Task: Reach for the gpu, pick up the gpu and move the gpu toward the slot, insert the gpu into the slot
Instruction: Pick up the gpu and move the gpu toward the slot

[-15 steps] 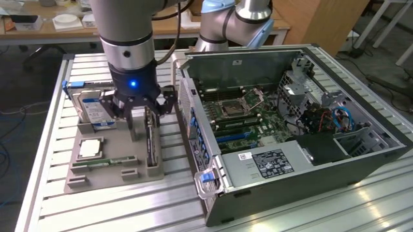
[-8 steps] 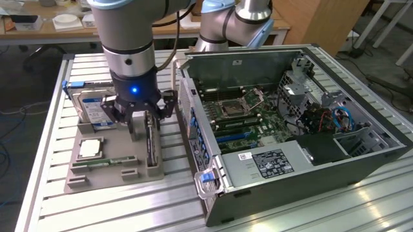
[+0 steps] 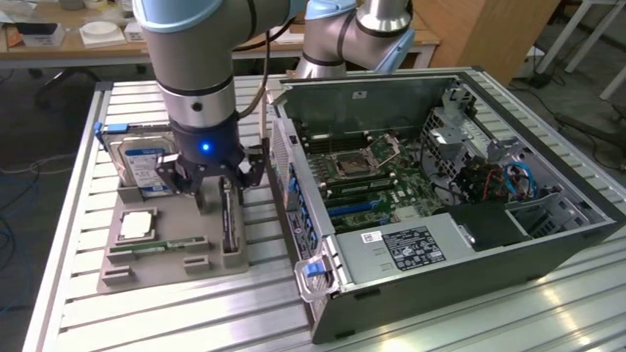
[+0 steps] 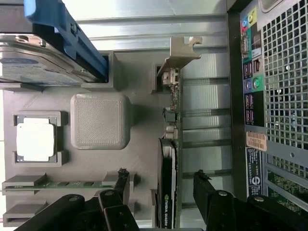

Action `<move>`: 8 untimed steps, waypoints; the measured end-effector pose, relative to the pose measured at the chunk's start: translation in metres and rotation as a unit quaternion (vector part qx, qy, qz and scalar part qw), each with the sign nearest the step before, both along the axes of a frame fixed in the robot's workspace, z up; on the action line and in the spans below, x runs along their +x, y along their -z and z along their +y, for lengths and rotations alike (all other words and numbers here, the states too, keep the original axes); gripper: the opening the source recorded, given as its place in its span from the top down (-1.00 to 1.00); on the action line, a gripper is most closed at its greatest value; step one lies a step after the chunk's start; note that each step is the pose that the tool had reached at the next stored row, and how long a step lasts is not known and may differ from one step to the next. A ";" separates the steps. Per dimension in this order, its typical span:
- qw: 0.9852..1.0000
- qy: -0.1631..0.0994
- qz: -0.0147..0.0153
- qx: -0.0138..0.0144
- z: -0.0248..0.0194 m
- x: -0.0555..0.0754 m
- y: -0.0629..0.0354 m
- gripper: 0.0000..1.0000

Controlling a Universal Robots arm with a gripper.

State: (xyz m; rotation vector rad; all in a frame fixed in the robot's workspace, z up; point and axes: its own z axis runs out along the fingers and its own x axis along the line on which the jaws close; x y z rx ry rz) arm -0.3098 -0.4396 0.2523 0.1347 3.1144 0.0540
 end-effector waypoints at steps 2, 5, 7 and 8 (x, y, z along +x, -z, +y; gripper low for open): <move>1.000 0.000 0.000 0.000 -0.0003 0.001 0.0019 -0.29; 1.000 0.000 0.000 0.000 -0.0005 0.002 0.0050 -0.29; 1.000 0.000 0.000 0.000 -0.0006 0.002 0.0072 -0.29; 1.000 0.000 0.000 0.000 -0.0007 0.003 0.0082 -0.29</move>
